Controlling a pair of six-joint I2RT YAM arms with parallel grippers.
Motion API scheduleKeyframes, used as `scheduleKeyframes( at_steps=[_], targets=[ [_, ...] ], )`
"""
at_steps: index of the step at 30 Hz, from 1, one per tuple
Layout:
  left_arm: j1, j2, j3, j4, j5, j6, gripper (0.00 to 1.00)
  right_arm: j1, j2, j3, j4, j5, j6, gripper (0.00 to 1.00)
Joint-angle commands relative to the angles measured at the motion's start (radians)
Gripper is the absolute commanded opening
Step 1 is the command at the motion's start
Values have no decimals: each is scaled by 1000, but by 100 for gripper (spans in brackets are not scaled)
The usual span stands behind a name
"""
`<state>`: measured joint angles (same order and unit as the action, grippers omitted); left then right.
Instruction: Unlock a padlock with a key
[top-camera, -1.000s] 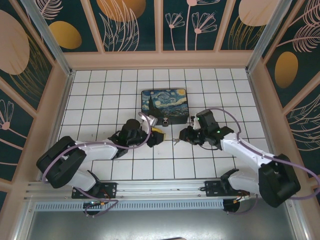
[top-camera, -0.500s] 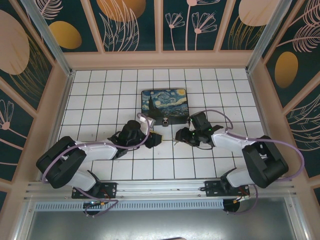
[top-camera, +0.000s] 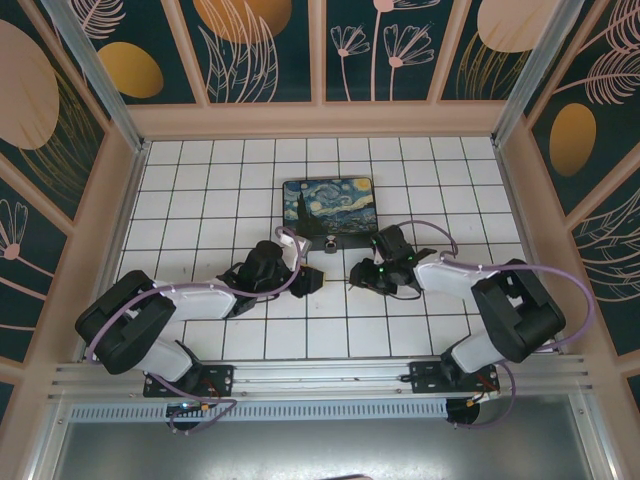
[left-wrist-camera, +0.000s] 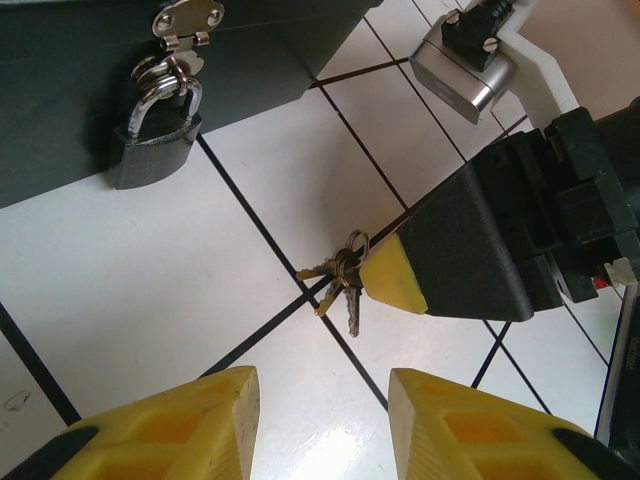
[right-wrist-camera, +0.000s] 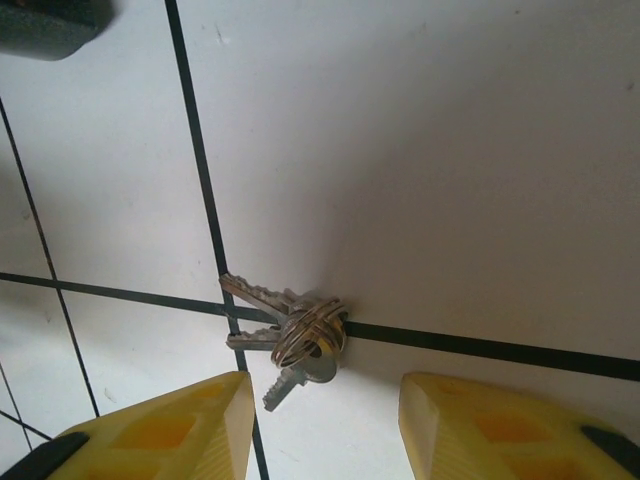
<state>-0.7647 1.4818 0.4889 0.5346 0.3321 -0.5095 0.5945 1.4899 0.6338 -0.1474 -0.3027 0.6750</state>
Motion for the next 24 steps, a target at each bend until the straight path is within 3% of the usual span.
scheduleKeyframes(
  at_steps=[1,24],
  targets=[
    [4,2,28,-13,9,20,39,33,79,15,75,34,-28,43],
    [4,12,42,-18,15,26,38,48,17,53,141,7,-18,40]
  ],
)
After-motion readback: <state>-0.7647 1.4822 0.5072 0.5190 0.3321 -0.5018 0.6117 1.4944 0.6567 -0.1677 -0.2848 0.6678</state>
